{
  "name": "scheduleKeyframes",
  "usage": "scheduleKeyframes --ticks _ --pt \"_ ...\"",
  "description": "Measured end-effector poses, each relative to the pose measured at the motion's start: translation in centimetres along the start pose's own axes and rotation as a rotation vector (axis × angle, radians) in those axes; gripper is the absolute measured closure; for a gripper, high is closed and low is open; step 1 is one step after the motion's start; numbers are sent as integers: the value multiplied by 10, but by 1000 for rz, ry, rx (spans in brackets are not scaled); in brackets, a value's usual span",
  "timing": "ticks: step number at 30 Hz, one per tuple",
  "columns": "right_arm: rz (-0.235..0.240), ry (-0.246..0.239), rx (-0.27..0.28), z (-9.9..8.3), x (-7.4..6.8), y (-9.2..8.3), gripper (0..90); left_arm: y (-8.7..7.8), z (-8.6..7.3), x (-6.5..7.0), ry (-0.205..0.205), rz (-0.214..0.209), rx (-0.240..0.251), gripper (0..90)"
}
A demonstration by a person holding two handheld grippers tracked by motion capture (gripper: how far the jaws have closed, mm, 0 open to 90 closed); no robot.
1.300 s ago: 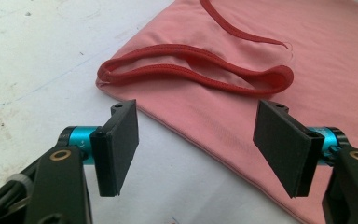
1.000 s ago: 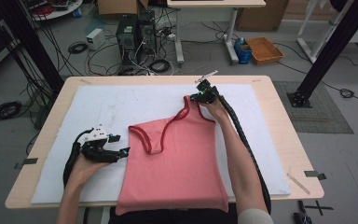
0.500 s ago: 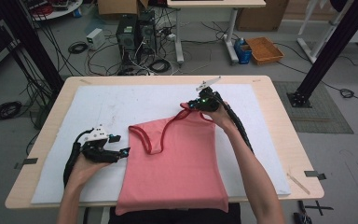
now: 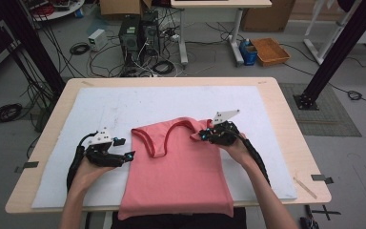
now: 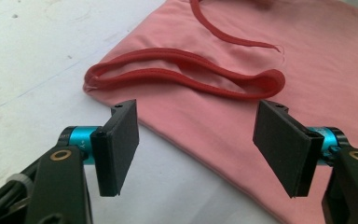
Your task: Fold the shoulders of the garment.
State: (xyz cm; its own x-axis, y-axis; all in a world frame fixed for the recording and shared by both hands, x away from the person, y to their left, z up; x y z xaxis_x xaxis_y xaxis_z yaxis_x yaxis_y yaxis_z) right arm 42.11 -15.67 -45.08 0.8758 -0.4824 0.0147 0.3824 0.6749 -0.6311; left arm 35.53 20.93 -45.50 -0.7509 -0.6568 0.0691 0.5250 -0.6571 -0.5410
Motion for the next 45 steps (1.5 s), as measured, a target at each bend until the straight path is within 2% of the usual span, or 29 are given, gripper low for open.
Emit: scheduleKeyframes --ticks 5,9,13,15,19,22,25,29,31,33,34,36,39,41,45 --pt "8 -10 -1 -13 -13 -7 843 5 3 6 12 -13 5 314" --pt "33 -7 -2 -20 -21 -9 842 7 5 10 22 -27 8 321" --pt "40 0 -8 -27 -26 -10 842 10 10 18 31 -70 23 354" --pt "45 -7 -15 -29 -28 -11 842 13 13 22 55 -89 10 364" --pt "42 -6 -38 -34 -30 -13 828 22 19 29 65 -116 6 387" --pt "51 6 -26 -35 -32 -18 737 30 24 33 72 -137 -3 407" --pt "61 23 6 -35 -35 -25 686 38 31 39 88 -166 -13 428" --pt "67 3 56 -29 -42 -33 623 52 35 47 110 -194 -52 442" --pt "91 -19 49 -28 -47 -32 612 60 36 48 120 -202 -70 457" --pt "74 -43 10 -29 -51 -26 609 66 35 48 125 -197 -90 467" --pt "61 -62 -13 -30 -51 -22 612 69 34 48 135 -189 -101 492" --pt "45 -80 -52 -33 -52 -16 681 72 32 47 157 -175 -120 567" --pt "40 -90 -79 -38 -51 -12 799 72 29 46 183 -178 -145 732" --pt "44 -81 -60 -39 -52 -14 845 68 29 47 179 -189 -133 810" --pt "71 -51 -4 -40 -54 -24 867 58 28 49 177 -213 -125 832"
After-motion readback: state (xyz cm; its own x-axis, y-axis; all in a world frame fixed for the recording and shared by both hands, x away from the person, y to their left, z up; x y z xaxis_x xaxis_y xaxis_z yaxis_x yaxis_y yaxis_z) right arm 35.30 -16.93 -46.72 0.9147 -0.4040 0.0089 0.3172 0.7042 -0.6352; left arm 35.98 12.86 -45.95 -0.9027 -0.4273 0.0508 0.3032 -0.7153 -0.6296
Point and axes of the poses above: each handheld gripper's, and its own axes: y roughly forward along the jaws, z roughly out of its top, x roughly to its right, the point moved 4 cm from there along y, roughly forward along the jaws, and after that the axes turned 1 degree about -y, right-handed, at the moved point
